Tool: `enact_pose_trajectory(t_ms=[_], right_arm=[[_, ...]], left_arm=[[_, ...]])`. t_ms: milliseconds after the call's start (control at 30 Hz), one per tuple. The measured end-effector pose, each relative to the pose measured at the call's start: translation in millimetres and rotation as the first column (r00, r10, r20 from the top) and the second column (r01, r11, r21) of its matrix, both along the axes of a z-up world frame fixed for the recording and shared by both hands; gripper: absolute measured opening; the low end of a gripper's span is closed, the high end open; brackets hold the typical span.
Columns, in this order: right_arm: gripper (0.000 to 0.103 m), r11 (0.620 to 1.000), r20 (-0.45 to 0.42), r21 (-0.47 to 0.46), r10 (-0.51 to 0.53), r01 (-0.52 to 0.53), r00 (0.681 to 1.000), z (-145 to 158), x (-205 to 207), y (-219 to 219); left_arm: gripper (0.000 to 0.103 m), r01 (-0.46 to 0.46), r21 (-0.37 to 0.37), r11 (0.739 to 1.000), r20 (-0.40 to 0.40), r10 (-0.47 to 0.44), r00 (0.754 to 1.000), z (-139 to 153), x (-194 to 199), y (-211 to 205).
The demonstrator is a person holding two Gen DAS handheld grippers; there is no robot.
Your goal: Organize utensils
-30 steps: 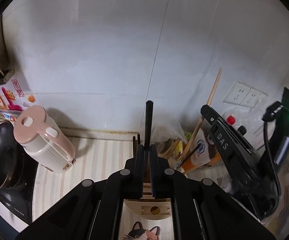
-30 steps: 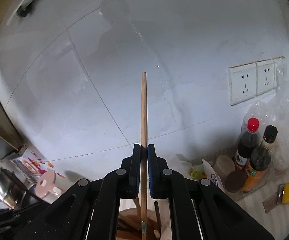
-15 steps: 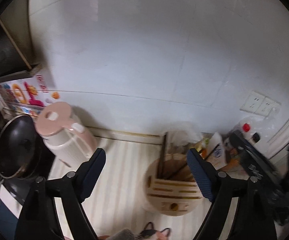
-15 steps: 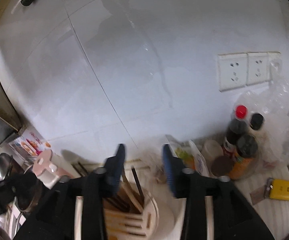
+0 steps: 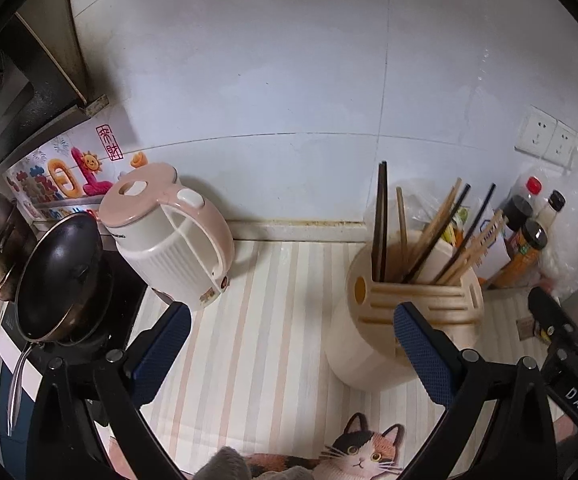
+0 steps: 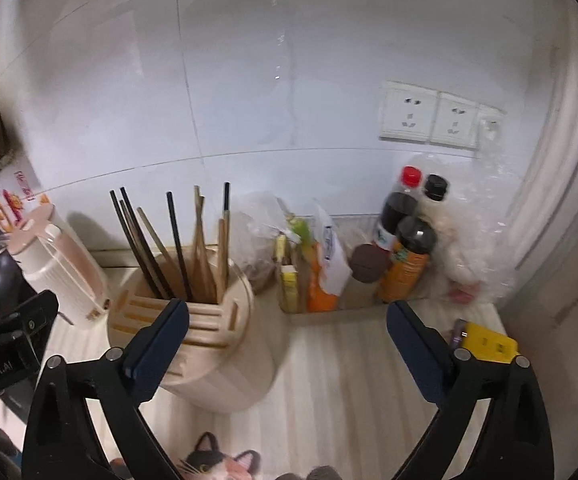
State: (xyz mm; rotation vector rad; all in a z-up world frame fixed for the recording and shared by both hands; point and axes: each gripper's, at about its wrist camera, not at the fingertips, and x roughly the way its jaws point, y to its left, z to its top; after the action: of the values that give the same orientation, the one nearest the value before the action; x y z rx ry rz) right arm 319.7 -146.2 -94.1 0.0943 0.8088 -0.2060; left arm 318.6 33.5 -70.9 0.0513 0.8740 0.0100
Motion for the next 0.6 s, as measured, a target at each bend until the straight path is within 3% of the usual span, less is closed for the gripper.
enact_pose_trajectory(t_ms=[300,600], right_arm=[[0.102,0.995,0.036,-0.036,-0.091,0.092,0.995,26.7,-46.6,4.5],[0.102,0.995,0.138,-0.051,-0.079,0.087,0.987,74.4,-119.5,18.0]], left_arm=[[0.103,0.074,-0.007,0.997,0.037,-0.073,0.997,15.1,-37.6,0.9],[0.103,0.065,-0.039,0.997,0.138,-0.059,0.989,60.9,-109.9,8.4]])
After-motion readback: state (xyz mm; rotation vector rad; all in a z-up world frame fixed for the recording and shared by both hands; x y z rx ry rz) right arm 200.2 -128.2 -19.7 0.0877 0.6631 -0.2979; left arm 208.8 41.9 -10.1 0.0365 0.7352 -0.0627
